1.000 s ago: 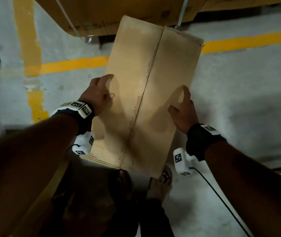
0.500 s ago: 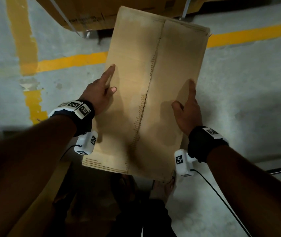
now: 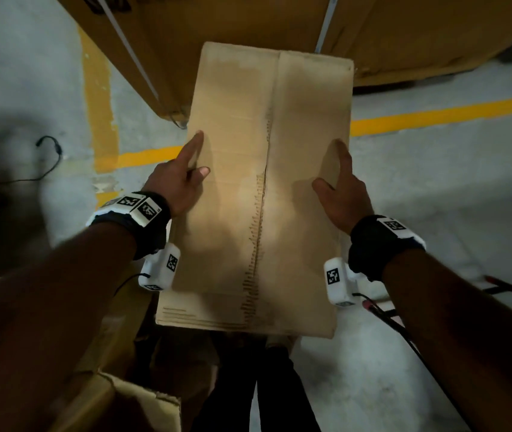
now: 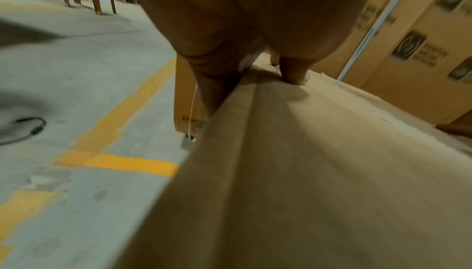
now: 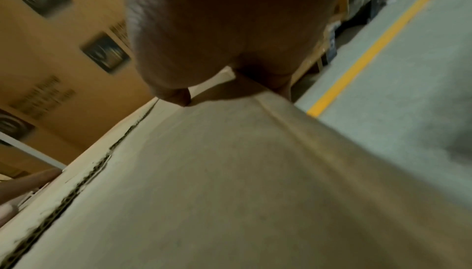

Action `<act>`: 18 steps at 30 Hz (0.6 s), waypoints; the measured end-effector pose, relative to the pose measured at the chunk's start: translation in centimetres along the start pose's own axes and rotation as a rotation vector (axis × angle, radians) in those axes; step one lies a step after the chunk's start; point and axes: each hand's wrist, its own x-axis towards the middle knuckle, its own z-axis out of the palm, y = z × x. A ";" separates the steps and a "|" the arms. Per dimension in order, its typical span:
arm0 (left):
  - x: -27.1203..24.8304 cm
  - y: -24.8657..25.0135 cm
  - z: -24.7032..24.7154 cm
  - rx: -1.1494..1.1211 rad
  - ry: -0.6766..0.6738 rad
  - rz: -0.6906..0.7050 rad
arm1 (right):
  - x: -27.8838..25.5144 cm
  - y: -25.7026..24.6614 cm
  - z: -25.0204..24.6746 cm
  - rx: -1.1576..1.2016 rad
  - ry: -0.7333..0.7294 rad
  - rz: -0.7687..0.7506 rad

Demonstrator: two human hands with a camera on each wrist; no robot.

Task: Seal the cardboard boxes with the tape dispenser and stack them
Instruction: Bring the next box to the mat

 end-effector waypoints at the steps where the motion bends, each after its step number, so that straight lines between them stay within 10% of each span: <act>1: -1.3 0.9 -1.3 -0.006 0.005 0.002 | -1.0 -1.3 -1.3 0.003 -0.007 -0.009; 18: -24.2 16.9 -20.5 0.087 0.151 0.043 | -20.8 -17.9 -19.5 0.067 0.074 -0.233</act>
